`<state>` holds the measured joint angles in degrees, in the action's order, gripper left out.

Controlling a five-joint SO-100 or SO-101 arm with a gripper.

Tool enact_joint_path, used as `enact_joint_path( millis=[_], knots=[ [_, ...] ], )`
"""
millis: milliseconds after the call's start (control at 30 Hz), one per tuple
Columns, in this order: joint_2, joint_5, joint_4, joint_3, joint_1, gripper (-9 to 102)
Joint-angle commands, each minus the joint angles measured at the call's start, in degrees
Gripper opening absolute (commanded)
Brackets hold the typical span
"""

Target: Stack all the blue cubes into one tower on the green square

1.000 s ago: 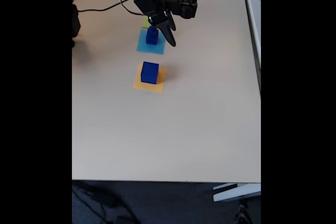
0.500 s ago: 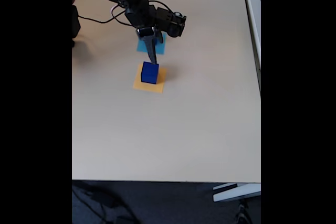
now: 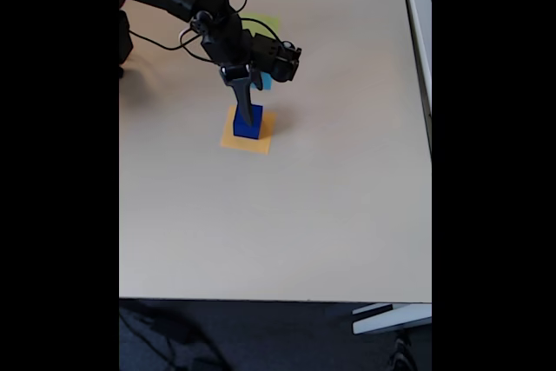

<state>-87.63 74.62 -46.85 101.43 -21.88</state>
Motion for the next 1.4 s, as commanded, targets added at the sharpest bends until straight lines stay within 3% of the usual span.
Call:
enact_joint_path(
  millis=[0,267,967,1367],
  knots=[
    [-0.7,-0.09,2.9,0.88,0.18,49],
    [-2.46,0.0,12.3,10.02,0.88,47],
    [-3.08,-5.8,14.68,13.01,-5.1,46],
    [-2.37,-5.27,14.77,13.01,-5.54,28]
  ],
)
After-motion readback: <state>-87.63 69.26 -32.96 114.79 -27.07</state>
